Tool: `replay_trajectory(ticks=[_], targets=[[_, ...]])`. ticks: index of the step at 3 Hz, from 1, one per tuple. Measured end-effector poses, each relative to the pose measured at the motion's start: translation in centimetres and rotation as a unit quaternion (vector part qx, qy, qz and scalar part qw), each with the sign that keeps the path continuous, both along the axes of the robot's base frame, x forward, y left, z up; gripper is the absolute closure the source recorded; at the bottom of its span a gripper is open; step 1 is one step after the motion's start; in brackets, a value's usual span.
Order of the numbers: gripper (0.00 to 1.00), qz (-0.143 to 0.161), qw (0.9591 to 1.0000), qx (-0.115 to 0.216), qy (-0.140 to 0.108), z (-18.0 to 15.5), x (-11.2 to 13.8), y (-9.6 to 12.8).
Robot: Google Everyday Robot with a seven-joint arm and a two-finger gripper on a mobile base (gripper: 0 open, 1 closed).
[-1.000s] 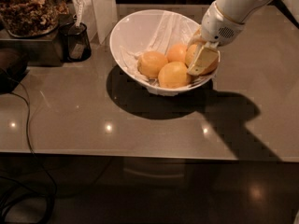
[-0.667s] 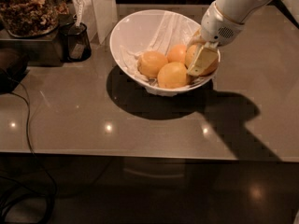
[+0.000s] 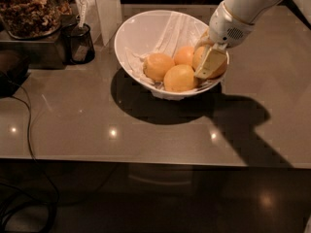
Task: Pick orange from white bowl
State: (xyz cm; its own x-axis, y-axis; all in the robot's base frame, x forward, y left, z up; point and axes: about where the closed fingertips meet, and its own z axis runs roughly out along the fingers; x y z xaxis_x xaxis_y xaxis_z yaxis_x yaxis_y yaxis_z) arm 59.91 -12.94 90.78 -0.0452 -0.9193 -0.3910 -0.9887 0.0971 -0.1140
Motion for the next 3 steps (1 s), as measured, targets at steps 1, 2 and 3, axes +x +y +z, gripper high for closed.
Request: replay_trajectory(ticks=[1,2,3], targets=[[1.0,0.022,0.9993,0.029,-0.009,1.3,-0.1,1.3],[1.0,0.045,0.9957,0.069,-0.041,3.9,-1.1,2.4],[1.0,0.073,0.9879,0.108,-0.084,7.1,-3.3,3.2]])
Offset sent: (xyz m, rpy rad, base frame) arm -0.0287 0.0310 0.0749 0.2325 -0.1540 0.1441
